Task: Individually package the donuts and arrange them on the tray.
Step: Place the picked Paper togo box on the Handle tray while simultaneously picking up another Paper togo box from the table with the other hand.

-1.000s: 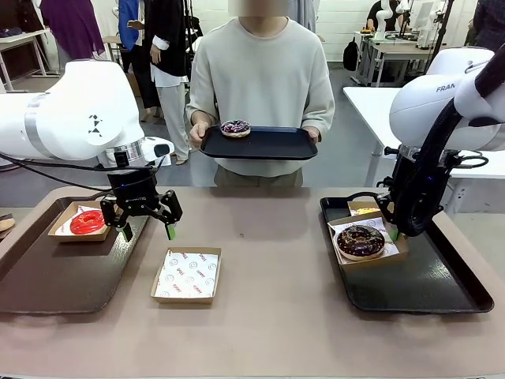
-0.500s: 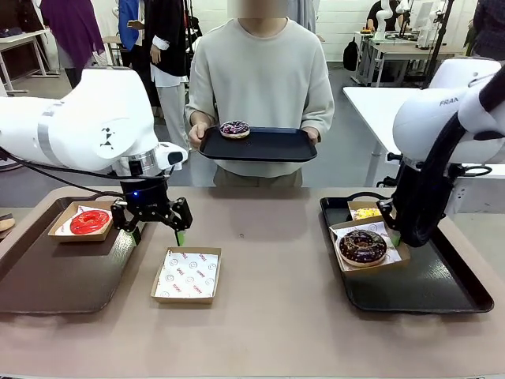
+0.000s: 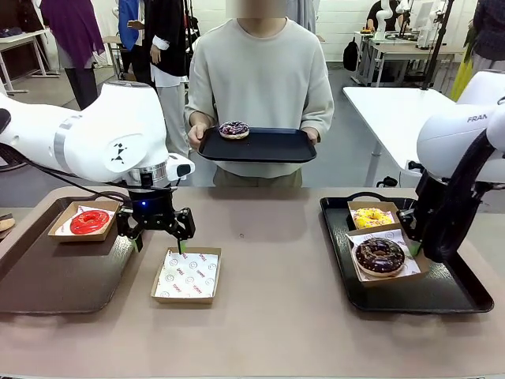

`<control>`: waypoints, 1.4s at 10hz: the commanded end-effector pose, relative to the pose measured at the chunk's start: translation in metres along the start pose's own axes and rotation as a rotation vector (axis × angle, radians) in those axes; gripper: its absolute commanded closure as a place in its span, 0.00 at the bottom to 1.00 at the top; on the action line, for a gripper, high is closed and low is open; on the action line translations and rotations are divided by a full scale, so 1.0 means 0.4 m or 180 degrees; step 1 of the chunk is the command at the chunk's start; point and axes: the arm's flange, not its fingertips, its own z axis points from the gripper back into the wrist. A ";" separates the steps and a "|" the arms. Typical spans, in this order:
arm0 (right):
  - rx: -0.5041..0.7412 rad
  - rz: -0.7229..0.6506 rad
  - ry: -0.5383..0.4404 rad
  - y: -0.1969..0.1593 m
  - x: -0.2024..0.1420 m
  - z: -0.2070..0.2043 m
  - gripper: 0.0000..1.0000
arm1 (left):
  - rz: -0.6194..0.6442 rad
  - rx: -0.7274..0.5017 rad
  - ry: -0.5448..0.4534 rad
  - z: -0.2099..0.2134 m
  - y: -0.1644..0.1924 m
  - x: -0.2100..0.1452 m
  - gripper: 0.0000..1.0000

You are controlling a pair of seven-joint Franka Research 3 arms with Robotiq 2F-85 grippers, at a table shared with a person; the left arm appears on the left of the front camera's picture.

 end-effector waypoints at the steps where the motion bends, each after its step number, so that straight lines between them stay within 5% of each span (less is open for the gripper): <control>1: 0.0045 0.0092 0.0083 -0.021 0.000 -0.025 0.99 | 0.0097 0.0098 -0.0062 -0.006 -0.023 0.017 0.00; 14: 0.0207 -0.0012 0.0283 -0.018 0.040 -0.088 0.99 | 0.0079 -0.0002 -0.0203 -0.110 0.000 0.003 0.00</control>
